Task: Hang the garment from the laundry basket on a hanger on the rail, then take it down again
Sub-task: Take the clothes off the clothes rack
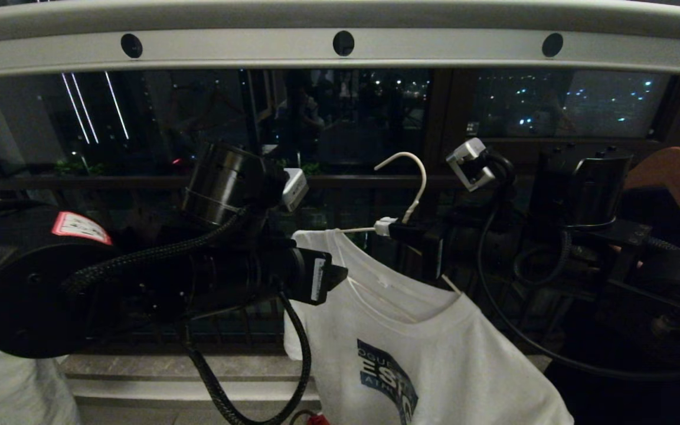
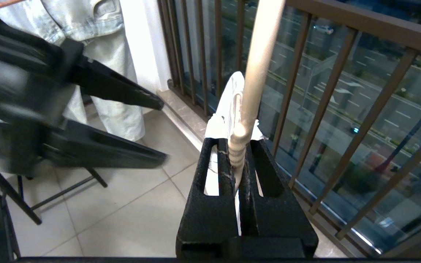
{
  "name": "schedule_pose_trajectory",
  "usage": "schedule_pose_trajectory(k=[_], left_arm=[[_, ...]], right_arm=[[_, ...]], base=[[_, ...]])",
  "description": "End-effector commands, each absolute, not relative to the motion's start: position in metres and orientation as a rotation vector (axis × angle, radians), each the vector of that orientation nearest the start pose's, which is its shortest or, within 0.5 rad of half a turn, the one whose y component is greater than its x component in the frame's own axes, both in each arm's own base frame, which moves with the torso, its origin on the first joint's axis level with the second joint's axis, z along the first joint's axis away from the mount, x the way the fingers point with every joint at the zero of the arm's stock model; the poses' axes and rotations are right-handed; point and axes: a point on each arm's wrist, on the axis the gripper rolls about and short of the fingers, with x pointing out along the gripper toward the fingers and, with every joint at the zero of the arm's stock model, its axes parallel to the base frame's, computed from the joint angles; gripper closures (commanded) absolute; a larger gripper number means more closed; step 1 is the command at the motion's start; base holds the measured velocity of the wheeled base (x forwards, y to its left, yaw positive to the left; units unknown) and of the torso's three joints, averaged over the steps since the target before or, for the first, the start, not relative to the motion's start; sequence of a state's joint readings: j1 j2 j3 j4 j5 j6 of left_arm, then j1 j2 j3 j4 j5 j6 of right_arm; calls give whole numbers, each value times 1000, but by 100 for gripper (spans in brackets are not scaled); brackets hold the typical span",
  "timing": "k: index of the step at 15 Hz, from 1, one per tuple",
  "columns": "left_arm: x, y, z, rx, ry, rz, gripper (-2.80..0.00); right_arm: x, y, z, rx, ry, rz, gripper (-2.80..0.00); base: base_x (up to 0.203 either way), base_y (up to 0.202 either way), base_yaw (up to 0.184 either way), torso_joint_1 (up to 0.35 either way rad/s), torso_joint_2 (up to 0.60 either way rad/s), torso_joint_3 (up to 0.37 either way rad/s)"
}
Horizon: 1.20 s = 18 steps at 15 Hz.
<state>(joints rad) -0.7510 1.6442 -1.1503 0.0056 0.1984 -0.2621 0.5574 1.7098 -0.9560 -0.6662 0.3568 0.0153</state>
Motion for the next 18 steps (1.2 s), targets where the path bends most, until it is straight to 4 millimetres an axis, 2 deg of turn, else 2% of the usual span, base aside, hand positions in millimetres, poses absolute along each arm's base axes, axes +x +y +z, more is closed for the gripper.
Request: schedule_pose_trajectory(k=[1, 5, 8, 12, 18], left_arm=[[230, -213, 221, 22, 521, -384, -280], [244, -229, 213, -16, 429, -347, -280], [247, -230, 210, -12, 434, -338, -280], [253, -232, 206, 14, 411, -233, -280], [260, -223, 212, 16, 380, -160, -280]], right_arm=[[266, 176, 227, 7, 85, 916, 0], [263, 175, 230, 9, 74, 922, 0], [258, 178, 232, 9, 71, 937, 0], [255, 176, 235, 10, 61, 937, 0], [255, 176, 236, 10, 58, 937, 0]], base=[[0, 0, 0, 0, 0, 0], [0, 0, 0, 0, 0, 0], [0, 0, 0, 0, 0, 0], [0, 0, 0, 0, 0, 0], [0, 0, 0, 0, 0, 0]])
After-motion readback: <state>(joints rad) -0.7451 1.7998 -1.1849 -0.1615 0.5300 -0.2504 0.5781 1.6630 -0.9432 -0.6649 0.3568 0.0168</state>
